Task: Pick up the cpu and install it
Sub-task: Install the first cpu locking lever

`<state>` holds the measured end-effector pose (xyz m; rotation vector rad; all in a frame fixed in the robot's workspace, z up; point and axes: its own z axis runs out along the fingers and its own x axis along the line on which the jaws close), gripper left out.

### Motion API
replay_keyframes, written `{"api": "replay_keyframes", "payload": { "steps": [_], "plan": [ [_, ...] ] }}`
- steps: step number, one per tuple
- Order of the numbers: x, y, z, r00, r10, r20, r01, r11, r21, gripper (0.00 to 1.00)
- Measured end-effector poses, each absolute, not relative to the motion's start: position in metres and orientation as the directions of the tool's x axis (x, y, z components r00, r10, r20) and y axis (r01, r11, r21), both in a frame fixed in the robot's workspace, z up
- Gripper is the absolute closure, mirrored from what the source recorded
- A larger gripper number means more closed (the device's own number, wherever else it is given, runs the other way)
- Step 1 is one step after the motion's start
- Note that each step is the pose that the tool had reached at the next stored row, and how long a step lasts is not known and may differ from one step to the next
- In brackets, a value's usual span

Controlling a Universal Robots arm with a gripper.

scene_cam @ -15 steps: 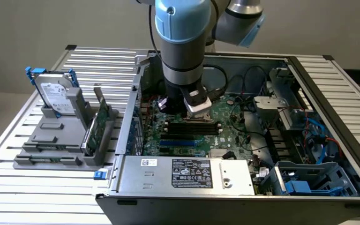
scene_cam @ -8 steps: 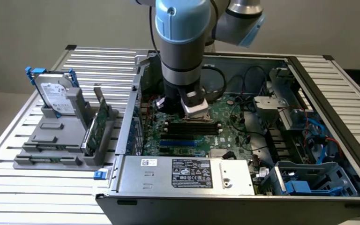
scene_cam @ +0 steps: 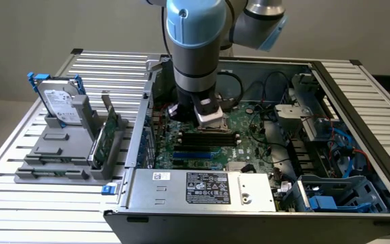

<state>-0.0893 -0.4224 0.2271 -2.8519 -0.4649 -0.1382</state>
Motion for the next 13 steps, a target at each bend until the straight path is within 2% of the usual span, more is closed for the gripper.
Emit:
{"api": "replay_keyframes", "payload": {
  "steps": [13],
  "plan": [
    [-0.0896, -0.4171, 0.2237, 0.953, 0.272, 0.134, 0.297, -0.926, -0.234, 0.89]
  ]
}}
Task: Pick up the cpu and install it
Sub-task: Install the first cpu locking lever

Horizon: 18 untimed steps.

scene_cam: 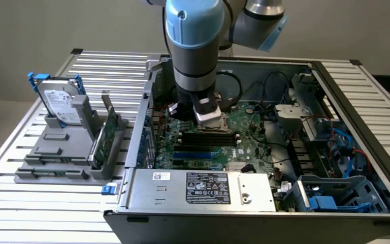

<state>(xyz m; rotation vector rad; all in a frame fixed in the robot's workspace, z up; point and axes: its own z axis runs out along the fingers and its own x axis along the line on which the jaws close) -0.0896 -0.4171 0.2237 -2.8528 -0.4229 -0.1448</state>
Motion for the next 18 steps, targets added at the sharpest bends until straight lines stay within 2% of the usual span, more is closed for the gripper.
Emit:
{"api": "replay_keyframes", "payload": {
  "steps": [18],
  "plan": [
    [-0.096, -0.417, 0.212, 0.979, 0.161, 0.127, 0.186, -0.958, -0.220, 0.89]
  ]
}}
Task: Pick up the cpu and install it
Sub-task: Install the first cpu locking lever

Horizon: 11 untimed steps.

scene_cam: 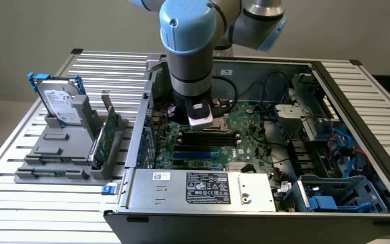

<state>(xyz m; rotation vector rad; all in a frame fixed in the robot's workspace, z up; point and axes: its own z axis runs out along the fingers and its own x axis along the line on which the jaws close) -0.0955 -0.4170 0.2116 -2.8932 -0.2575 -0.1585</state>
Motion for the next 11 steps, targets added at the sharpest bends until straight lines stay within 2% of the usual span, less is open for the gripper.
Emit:
{"api": "replay_keyframes", "payload": {
  "steps": [11],
  "plan": [
    [-0.0969, -0.4150, 0.2111, 0.989, 0.108, 0.102, 0.129, -0.966, -0.224, 0.89]
  ]
}}
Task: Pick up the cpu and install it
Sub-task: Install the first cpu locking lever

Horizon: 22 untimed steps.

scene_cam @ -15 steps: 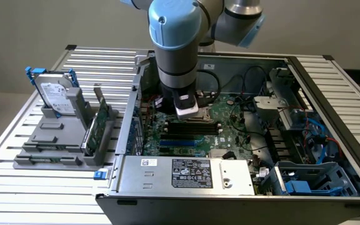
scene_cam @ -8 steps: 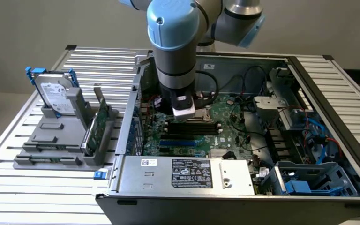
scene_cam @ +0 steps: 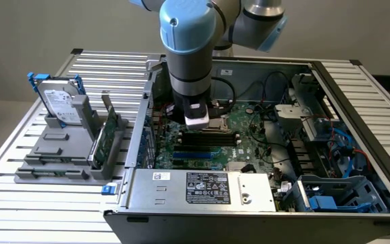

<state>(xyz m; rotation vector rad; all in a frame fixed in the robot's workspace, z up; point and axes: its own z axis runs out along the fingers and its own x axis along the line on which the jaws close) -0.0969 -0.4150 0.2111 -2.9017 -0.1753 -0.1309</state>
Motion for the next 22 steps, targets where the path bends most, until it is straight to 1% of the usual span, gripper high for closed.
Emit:
{"api": "replay_keyframes", "payload": {
  "steps": [22],
  "plan": [
    [-0.0977, -0.4106, 0.2038, 0.989, 0.108, 0.101, 0.129, -0.966, -0.224, 0.89]
  ]
}}
